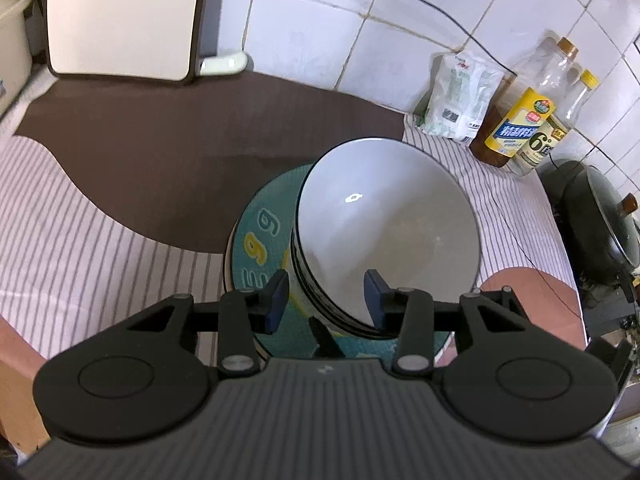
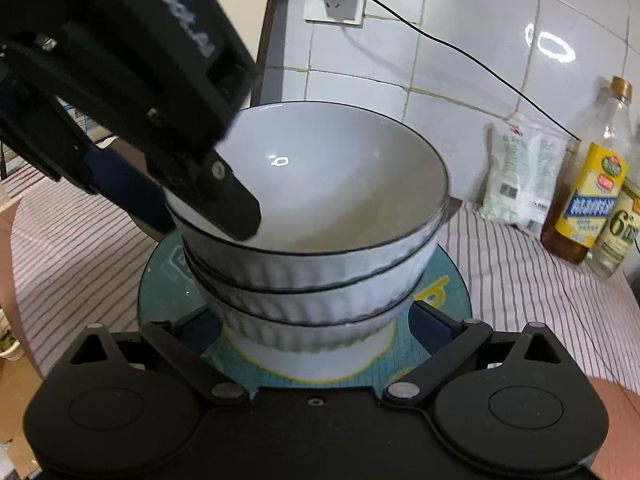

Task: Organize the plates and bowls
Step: 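Open the left tool, release the bowls and pull back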

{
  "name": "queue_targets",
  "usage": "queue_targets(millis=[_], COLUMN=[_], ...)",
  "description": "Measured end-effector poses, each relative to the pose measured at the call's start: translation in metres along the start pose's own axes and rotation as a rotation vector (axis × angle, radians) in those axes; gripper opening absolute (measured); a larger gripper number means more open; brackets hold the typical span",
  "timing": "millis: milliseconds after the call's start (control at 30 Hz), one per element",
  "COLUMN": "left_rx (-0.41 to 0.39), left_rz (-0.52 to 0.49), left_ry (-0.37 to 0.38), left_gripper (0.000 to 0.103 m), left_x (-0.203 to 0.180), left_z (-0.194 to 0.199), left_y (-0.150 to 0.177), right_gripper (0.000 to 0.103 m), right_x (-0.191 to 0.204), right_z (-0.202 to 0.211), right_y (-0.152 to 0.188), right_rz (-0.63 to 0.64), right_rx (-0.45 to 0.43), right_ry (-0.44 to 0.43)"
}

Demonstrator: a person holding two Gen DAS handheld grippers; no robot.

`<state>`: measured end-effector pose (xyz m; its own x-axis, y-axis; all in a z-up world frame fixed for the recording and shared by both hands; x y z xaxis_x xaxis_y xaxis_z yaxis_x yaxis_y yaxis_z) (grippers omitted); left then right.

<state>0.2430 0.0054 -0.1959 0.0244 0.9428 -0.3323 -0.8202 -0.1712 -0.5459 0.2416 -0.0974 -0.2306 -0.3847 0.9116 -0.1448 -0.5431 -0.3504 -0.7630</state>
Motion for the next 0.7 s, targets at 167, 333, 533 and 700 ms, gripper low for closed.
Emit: queue_targets(millis=[167,333,533,700], left_rx=[-0.038,-0.075,-0.083,-0.115], left_rz=[-0.023,-0.067,-0.112,-0.128], left_ry=[-0.019,-0.035,-0.030,-0.025], left_gripper=[0.052,0.056,0.059,0.059], left_x=[-0.005,-0.010,-0.015,-0.013], left_z=[0.024,0.052,0.079,0.108], left_y=[0.001,0.003,0.007,0.011], right_gripper=[0.101,0.101,0.101,0.101], right_x=[-0.003,0.006,-0.003,-0.016], right_z=[0.021,0.053,0.079,0.110], right_y=[0.009,0.010,-0.004,-0.014], right_rz=[-0.131,-0.143,-0.157,-0.188], right_rx=[0.013,-0.006,-0.023,-0.055], right_ry=[-0.014,-0.018,-0.001,0.046])
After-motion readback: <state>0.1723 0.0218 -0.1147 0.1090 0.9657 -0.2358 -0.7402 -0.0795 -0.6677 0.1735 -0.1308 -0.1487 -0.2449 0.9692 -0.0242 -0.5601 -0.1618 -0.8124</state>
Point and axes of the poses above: each gripper's, at about its wrist camera, not at the fingertips, and z roughly against the way its jaws point, x to its left, y to its underside, the point moved 7 cm from there along -z, roughly the way its jaws point, and after that the axes turned 1 degree about -x, right-handed, at the moved point
